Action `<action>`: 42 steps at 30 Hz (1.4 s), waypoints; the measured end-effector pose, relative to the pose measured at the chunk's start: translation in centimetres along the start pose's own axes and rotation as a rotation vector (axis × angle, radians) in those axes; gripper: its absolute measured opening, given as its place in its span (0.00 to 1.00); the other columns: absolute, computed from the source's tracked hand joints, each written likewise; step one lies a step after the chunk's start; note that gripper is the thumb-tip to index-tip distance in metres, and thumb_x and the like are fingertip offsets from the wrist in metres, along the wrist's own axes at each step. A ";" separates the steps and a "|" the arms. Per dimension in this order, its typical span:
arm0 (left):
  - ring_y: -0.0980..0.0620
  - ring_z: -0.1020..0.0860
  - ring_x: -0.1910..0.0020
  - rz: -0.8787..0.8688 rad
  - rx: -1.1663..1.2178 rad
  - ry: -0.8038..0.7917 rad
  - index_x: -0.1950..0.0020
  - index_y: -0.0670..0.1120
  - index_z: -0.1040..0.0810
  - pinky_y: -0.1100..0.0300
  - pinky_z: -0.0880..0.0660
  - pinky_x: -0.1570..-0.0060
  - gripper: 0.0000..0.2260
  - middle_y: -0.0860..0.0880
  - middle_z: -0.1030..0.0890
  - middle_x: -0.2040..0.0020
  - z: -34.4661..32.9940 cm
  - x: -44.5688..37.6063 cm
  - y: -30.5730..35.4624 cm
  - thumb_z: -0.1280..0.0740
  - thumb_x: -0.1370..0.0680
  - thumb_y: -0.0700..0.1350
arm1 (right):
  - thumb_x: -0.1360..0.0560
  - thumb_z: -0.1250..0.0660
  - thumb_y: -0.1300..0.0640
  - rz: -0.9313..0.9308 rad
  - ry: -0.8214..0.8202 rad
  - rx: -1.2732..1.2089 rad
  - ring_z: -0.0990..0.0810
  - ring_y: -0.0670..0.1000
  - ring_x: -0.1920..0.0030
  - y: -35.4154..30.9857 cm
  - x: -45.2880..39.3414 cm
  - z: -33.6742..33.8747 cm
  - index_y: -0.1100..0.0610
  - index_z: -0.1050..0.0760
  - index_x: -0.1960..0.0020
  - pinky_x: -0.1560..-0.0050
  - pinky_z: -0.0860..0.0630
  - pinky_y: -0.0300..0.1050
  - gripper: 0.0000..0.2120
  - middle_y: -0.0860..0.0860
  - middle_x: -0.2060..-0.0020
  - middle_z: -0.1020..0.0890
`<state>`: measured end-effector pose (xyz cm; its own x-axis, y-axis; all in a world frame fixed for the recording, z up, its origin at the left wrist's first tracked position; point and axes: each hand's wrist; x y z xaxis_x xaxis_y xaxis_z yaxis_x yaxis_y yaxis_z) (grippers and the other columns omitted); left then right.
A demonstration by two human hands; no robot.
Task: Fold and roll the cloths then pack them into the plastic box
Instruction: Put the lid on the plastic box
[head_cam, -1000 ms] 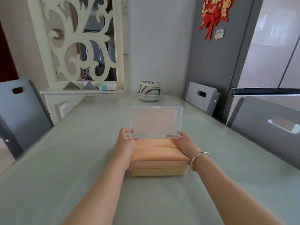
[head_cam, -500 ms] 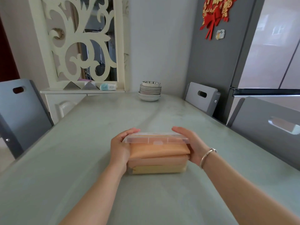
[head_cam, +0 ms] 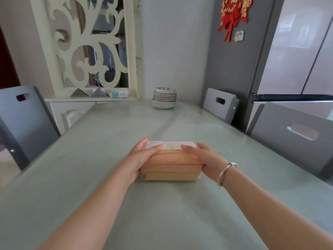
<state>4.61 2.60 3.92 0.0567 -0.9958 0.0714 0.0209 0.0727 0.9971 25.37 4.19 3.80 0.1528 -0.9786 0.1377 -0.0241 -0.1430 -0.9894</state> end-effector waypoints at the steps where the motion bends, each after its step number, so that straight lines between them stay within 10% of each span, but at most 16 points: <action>1: 0.54 0.31 0.32 0.007 0.028 -0.012 0.25 0.53 0.38 0.54 0.34 0.31 0.36 0.56 0.37 0.26 0.2 0.1 0.0 0.26 0.30 0.52 | 0.37 0.22 0.50 0.025 -0.064 -0.010 0.20 0.49 0.44 0.2 0.5 0.3 0.58 0.35 0.32 0.39 0.26 0.45 0.38 0.52 0.41 0.21; 7: 0.54 0.31 0.32 -0.099 -0.126 0.054 0.29 0.53 0.31 0.60 0.36 0.33 0.28 0.52 0.33 0.28 0.3 0.5 0.3 0.27 0.28 0.50 | 0.30 0.32 0.64 0.191 -0.321 -0.109 0.24 0.50 0.37 1.7 2.5 2.4 0.56 0.31 0.33 0.35 0.32 0.44 0.26 0.53 0.38 0.22; 13: 0.59 0.34 0.30 -0.483 -0.653 -0.022 0.43 0.60 0.20 0.62 0.40 0.30 0.12 0.56 0.30 0.29 -0.6 1.3 1.2 0.32 0.26 0.57 | 0.26 0.38 0.68 0.202 -0.130 -0.197 0.21 0.47 0.44 2.5 2.3 1.4 0.55 0.30 0.33 0.43 0.28 0.40 0.22 0.51 0.41 0.20; 17: 0.60 0.42 0.28 -0.484 -0.998 -0.156 0.35 0.69 0.31 0.56 0.43 0.28 0.32 0.69 0.35 0.30 0.1 1.8 1.1 0.42 0.39 0.75 | 0.26 0.35 0.67 0.234 -0.069 -0.204 0.22 0.51 0.40 3.2 2.2 0.6 0.57 0.36 0.30 0.48 0.26 0.39 0.26 0.54 0.38 0.22; 25: 0.53 0.48 0.24 -0.558 -1.260 -0.234 0.30 0.71 0.45 0.56 0.42 0.31 0.26 0.65 0.45 0.25 0.4 2.5 1.3 0.44 0.27 0.70 | 0.36 0.41 0.70 0.182 -0.273 -0.425 0.21 0.48 0.47 2.9 3.4 1.8 0.57 0.31 0.33 0.48 0.28 0.39 0.31 0.51 0.43 0.20; 36: 0.45 0.43 0.25 -0.752 -1.491 -0.089 0.26 0.66 0.55 0.53 0.39 0.30 0.33 0.59 0.45 0.23 0.3 2.2 -0.8 0.61 0.31 0.70 | 0.20 0.42 0.56 0.280 -0.030 -0.222 0.23 0.50 0.39 3.9 2.6 -0.3 0.56 0.31 0.33 0.35 0.30 0.48 0.16 0.52 0.40 0.20; 42: 0.47 0.48 0.23 -0.729 -1.478 -0.020 0.25 0.63 0.53 0.57 0.45 0.29 0.28 0.59 0.49 0.23 -0.6 2.0 -0.5 0.46 0.22 0.63 | 0.20 0.43 0.62 0.253 -0.027 -0.270 0.23 0.54 0.40 3.2 1.3 0.2 0.58 0.27 0.38 0.35 0.30 0.50 0.13 0.55 0.43 0.20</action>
<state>5.35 0.64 3.50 -0.4030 -0.8412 -0.3607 0.9107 -0.4076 -0.0668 25.64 2.49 0.84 0.1349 -0.9842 -0.1144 -0.3240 0.0653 -0.9438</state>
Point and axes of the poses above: each hand's wrist, its own x-axis away from the middle knuckle, its own z-axis out of the back of the hand, y = z × x
